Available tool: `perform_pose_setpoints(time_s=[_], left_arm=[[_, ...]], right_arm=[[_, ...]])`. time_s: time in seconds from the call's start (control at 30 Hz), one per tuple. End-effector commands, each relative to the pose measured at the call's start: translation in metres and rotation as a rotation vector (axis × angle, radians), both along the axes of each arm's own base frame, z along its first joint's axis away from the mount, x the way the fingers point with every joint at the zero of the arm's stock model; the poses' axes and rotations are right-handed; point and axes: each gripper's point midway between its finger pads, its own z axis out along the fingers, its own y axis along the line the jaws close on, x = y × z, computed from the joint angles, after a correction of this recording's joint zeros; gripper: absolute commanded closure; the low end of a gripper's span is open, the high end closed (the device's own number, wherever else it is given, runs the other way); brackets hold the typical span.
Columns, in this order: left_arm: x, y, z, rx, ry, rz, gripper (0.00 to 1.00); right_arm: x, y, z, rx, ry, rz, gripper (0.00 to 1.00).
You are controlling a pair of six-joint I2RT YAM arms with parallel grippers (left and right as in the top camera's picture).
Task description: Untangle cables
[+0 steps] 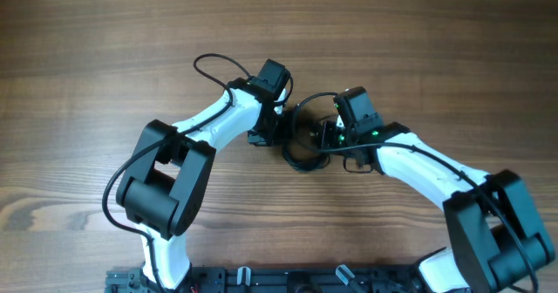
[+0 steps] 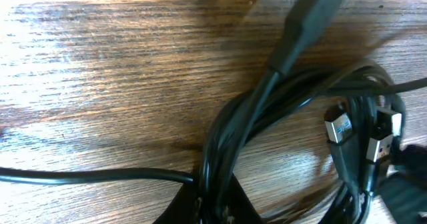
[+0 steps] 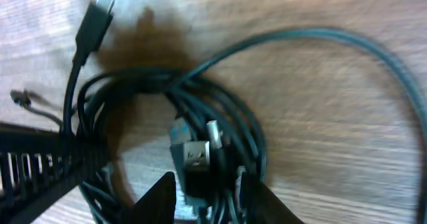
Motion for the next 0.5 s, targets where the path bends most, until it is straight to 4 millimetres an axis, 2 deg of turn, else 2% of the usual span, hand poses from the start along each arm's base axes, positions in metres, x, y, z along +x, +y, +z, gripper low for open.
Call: perform_pose_setpoints(time_s=[0.0, 0.03, 0.07, 0.3, 0.33, 0.37, 0.47], left_arm=[[-0.0059, -0.0022, -0.0087, -0.005, 0.021, -0.026, 0.91], [-0.0058, -0.0022, -0.0087, -0.004, 0.02, -0.026, 0.91], [-0.0053, -0.0025, -0.0086, -0.006, 0.018, -0.026, 0.9], [0.0001, -0.0054, -0.0079, -0.017, 0.006, 0.006, 0.88], [0.0003, -0.0056, -0.0079, -0.017, 0.006, 0.009, 0.88], [0.0002, -0.0055, -0.0079, -0.017, 0.008, 0.012, 0.88], [0.0009, -0.0059, -0.0078, -0.018, 0.01, 0.027, 0.88]], right_arm=[[-0.0148, 0.007, -0.016, 0.035, 0.08, 0.03, 0.71], [-0.0159, 0.009, -0.0156, 0.047, 0.085, 0.036, 0.83], [-0.0152, 0.0093, -0.0153, 0.048, 0.082, 0.035, 0.84], [-0.0155, 0.0091, -0.0155, 0.046, 0.082, 0.037, 0.77], [-0.016, 0.0089, -0.0157, 0.045, 0.084, 0.037, 0.71], [-0.017, 0.0084, -0.0161, 0.044, 0.089, 0.037, 0.7], [-0.023, 0.0126, -0.0176, 0.03, 0.096, 0.057, 0.7]])
